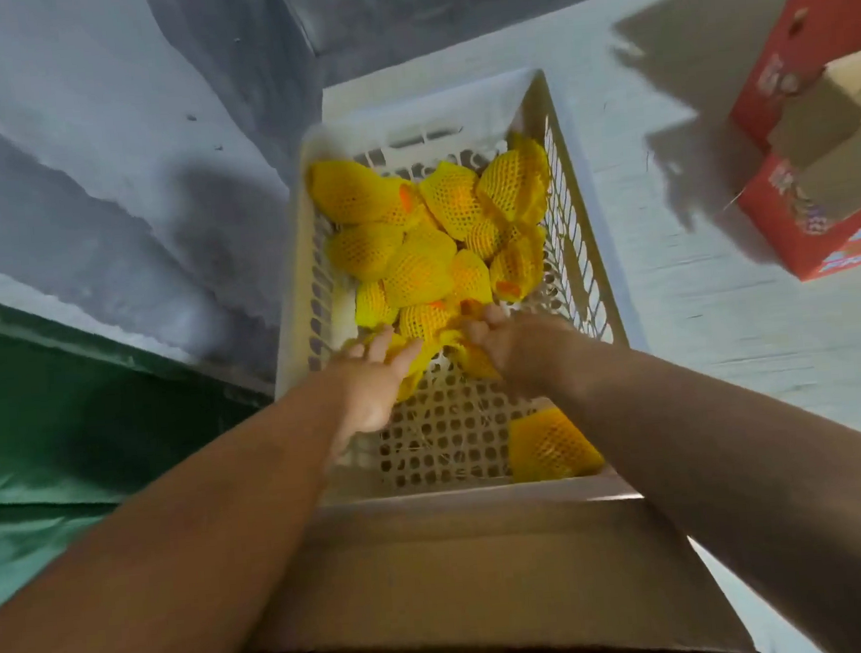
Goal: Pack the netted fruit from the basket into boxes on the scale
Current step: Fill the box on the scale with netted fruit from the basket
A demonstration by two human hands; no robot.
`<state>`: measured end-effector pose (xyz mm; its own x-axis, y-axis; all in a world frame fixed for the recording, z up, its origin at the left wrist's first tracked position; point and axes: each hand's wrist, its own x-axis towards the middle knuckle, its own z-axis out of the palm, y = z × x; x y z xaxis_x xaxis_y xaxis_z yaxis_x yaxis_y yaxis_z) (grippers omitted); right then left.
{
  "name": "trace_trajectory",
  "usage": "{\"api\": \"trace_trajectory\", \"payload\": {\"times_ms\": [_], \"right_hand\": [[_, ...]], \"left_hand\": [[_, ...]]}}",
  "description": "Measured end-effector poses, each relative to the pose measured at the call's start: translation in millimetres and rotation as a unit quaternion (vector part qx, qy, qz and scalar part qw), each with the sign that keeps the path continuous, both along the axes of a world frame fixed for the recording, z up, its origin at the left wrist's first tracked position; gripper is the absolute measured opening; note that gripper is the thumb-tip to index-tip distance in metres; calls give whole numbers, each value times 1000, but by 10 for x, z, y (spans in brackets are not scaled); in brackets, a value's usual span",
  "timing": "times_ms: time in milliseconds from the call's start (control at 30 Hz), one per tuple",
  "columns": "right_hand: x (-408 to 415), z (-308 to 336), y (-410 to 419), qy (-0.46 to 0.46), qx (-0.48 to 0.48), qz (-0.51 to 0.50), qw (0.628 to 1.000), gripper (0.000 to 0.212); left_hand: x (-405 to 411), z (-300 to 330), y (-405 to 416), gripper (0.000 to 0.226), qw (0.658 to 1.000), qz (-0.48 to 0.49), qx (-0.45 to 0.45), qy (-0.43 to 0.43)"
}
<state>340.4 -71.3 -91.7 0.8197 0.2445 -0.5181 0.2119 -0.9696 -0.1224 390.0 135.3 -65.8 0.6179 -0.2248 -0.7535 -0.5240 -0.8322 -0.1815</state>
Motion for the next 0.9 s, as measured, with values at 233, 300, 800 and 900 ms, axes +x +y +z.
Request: {"api": "trace_trajectory", "payload": {"times_ms": [233, 300, 800, 900], "right_hand": [[74, 18, 66, 83, -7, -75, 994, 79], [43, 1, 58, 63, -8, -62, 996, 78], [-244, 448, 91, 26, 349, -162, 923, 54], [-390, 915, 104, -10, 409, -169, 897, 56]], "left_hand": [[22, -354, 24, 86, 979, -129, 39, -156], [30, -349, -6, 75, 976, -140, 48, -158], [-291, 373, 218, 71, 960, 122, -252, -27], [-512, 617, 243, 74, 871, 254, -420, 3]]}}
